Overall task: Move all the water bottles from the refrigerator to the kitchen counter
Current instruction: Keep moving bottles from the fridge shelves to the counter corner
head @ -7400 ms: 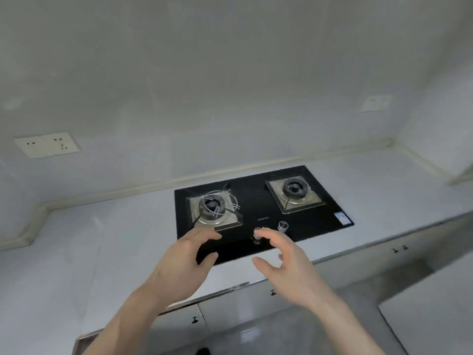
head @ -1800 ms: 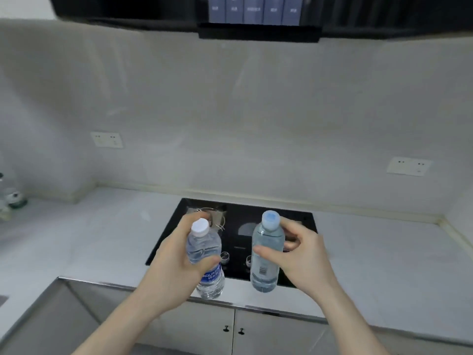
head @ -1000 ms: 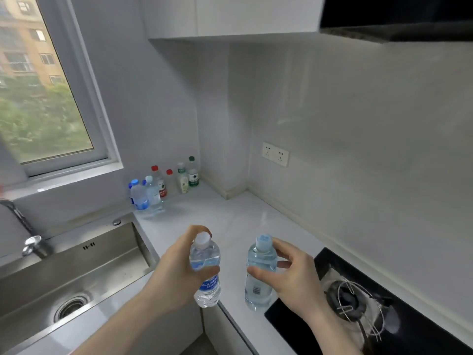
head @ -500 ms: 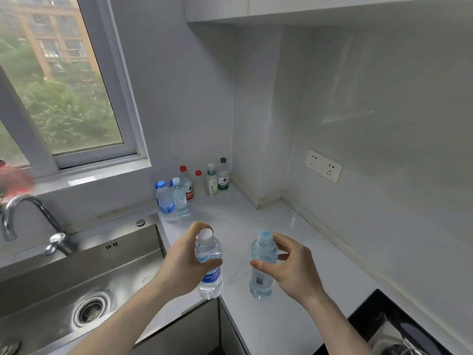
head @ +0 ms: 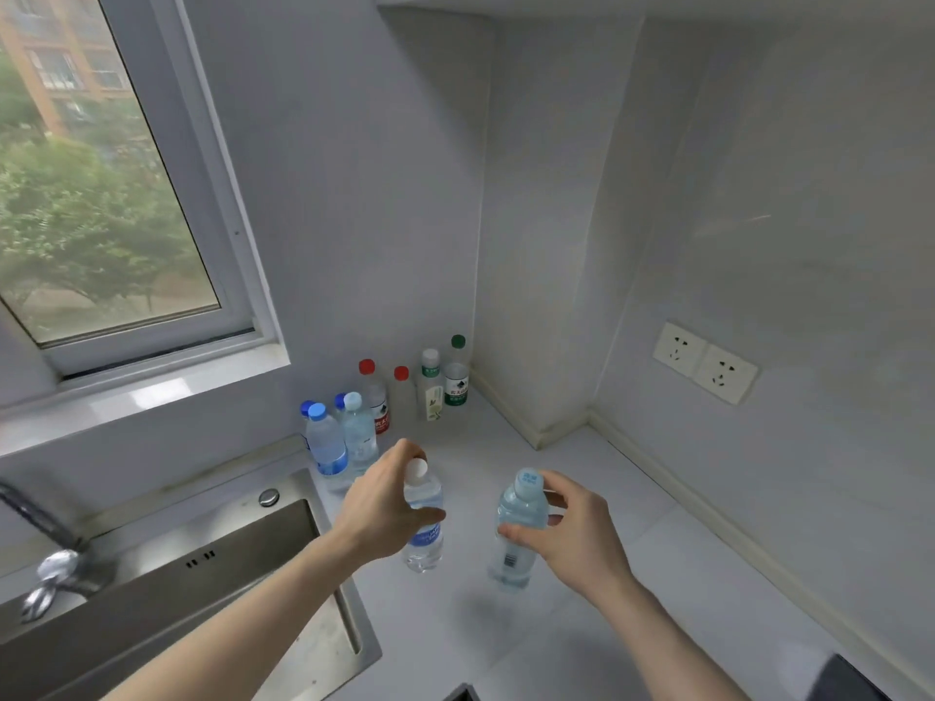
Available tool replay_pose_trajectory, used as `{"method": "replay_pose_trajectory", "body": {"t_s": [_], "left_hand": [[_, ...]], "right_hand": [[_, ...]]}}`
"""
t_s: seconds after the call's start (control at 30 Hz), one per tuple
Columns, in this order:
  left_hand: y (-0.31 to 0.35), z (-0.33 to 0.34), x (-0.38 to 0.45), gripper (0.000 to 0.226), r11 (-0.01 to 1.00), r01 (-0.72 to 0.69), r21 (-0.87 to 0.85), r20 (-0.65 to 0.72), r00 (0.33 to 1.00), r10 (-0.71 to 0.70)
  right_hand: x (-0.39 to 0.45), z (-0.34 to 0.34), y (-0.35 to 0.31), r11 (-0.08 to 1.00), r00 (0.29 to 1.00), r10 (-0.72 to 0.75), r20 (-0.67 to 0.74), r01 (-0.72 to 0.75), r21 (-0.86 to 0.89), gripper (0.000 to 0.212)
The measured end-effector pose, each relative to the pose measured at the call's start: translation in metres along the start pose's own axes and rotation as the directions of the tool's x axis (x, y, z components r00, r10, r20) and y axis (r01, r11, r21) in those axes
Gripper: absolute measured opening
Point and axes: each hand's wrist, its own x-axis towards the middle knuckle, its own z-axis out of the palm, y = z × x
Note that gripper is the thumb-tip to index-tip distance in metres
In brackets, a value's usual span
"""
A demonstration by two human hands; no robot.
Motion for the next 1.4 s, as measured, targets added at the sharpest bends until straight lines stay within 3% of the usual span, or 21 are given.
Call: {"method": "replay_pose_trajectory", "body": {"t_s": [0.53,0.87,1.07,1.4], "left_hand": [[-0.081,0.010,0.193,0.065,0.923,-0.060,0.379,0.109,0.994,0.019],[-0.109,0.012,0.249,0.066,0.908,0.011,0.418,0.116,0.991,-0.066],[-0.129,0.011,0.255,0.055,0.908,0.058,0.414,0.104,0.988,-0.111],[-0.136,-0.010,0.264,0.030,0.893,-0.060,0.445,0.058,0.998,0.038]], "right_hand": [[0.137,0.069,0.028,0.981,0.992,0.118,-0.034,-0.122,-0.152,0.045],[0.201,0.099,0.035,0.966,0.986,0.160,-0.051,-0.167,-0.198,0.046],[0.239,0.124,0.028,0.961,0.984,0.176,-0.038,-0.180,-0.209,0.047],[0.295,0.165,0.012,0.960,0.981,0.196,-0.004,-0.193,-0.205,0.041]]}}
